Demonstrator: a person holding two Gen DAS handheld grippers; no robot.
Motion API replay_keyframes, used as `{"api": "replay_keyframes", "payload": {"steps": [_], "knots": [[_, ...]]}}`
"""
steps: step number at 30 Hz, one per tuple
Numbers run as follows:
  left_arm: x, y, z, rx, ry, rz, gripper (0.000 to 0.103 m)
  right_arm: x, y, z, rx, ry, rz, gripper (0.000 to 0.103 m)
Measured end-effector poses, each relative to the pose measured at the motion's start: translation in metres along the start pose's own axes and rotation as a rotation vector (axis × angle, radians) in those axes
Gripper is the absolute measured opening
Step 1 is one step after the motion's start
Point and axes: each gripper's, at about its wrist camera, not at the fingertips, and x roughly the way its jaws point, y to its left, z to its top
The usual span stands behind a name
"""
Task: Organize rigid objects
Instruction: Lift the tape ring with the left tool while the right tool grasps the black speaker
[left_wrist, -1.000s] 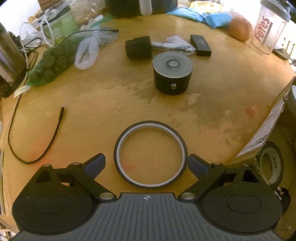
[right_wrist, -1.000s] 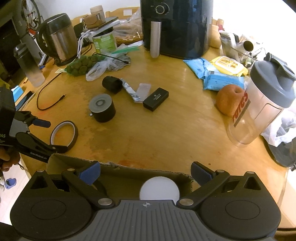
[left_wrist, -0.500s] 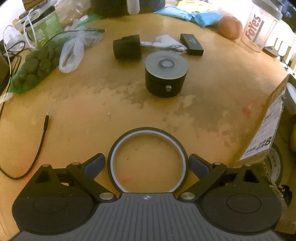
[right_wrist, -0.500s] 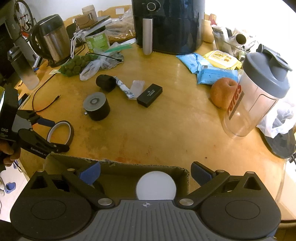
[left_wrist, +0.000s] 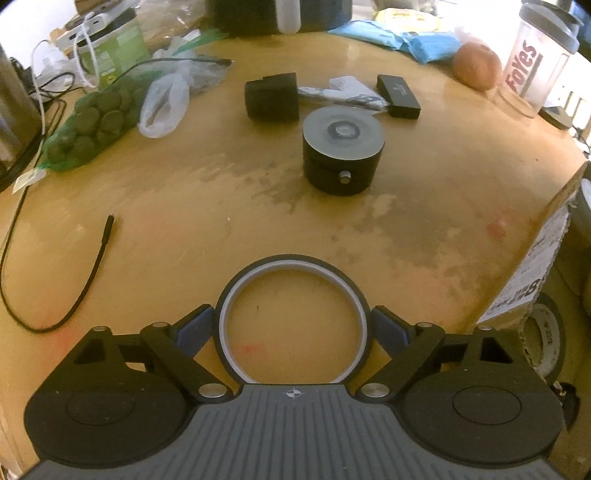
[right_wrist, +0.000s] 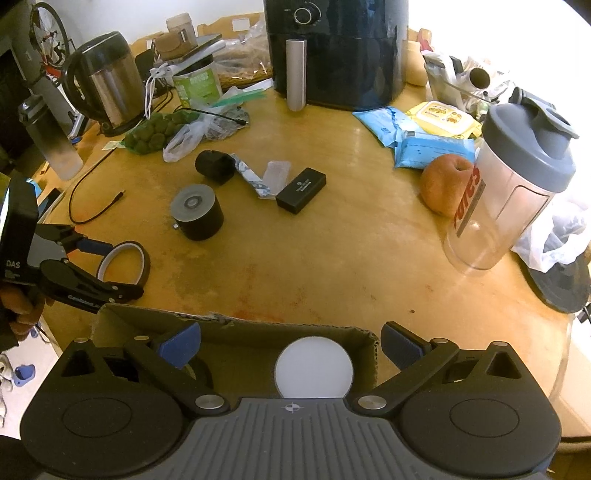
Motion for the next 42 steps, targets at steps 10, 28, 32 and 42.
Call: {"api": "replay_keyframes", "payload": {"steps": [10,28,32,42], "knots": [[-0.025,-0.004,-0.005,-0.137,0.007,0.086,0.092,0.000,0.002,0.004,-0.018,-0.005,0.029,0.103],[-0.092,-0.029,-0.009,-0.305,-0.067,0.157,0.092,0.012,0.018,0.021,-0.101,-0.026,0.089,0.103],[-0.105,-0.036,-0.009,-0.324,-0.088,0.128,0.092,0.018,0.027,0.029,-0.140,-0.034,0.109,0.103],[-0.122,-0.050,-0.018,-0.377,-0.099,0.150,0.092,0.038,0.055,0.050,-0.311,-0.056,0.181,0.103]]}}
